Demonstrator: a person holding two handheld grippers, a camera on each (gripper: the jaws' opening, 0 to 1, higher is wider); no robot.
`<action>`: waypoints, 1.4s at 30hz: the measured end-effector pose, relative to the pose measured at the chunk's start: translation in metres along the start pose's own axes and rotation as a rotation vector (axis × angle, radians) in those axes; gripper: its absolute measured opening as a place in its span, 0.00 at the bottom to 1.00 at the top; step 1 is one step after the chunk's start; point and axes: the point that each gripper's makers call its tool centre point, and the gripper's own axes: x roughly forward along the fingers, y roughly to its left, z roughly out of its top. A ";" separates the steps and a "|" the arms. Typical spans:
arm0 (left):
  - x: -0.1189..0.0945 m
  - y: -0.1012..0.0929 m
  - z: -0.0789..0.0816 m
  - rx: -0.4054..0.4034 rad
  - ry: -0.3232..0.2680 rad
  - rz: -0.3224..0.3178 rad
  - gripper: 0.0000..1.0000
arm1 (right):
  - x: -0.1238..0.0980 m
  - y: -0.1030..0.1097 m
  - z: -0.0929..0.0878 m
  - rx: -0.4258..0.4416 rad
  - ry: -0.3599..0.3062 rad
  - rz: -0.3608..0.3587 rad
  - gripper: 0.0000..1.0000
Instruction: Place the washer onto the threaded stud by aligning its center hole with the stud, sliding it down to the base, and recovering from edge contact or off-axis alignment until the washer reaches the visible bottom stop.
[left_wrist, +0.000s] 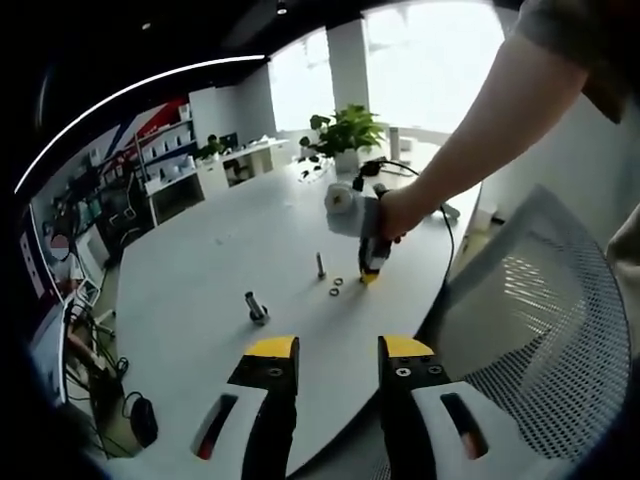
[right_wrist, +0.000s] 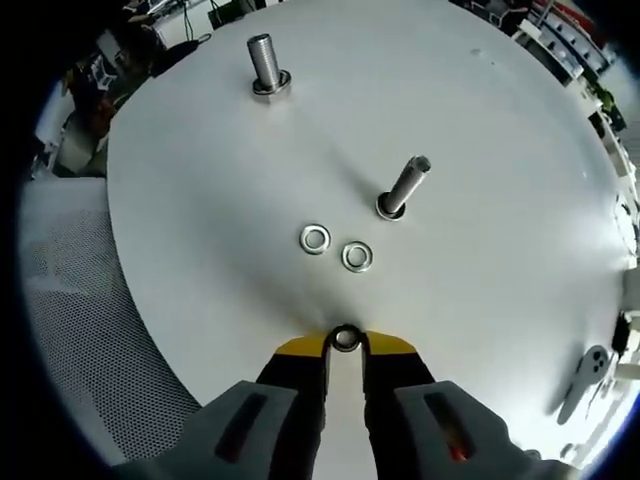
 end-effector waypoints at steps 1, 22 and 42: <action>0.000 0.001 -0.001 -0.008 0.002 0.001 0.30 | 0.000 0.000 0.000 0.006 0.000 -0.002 0.14; -0.001 -0.005 0.002 0.008 -0.012 -0.013 0.29 | 0.001 0.001 -0.001 0.003 0.004 -0.032 0.14; -0.001 -0.003 0.002 0.009 -0.016 -0.012 0.29 | 0.000 -0.003 -0.002 0.119 -0.036 -0.006 0.13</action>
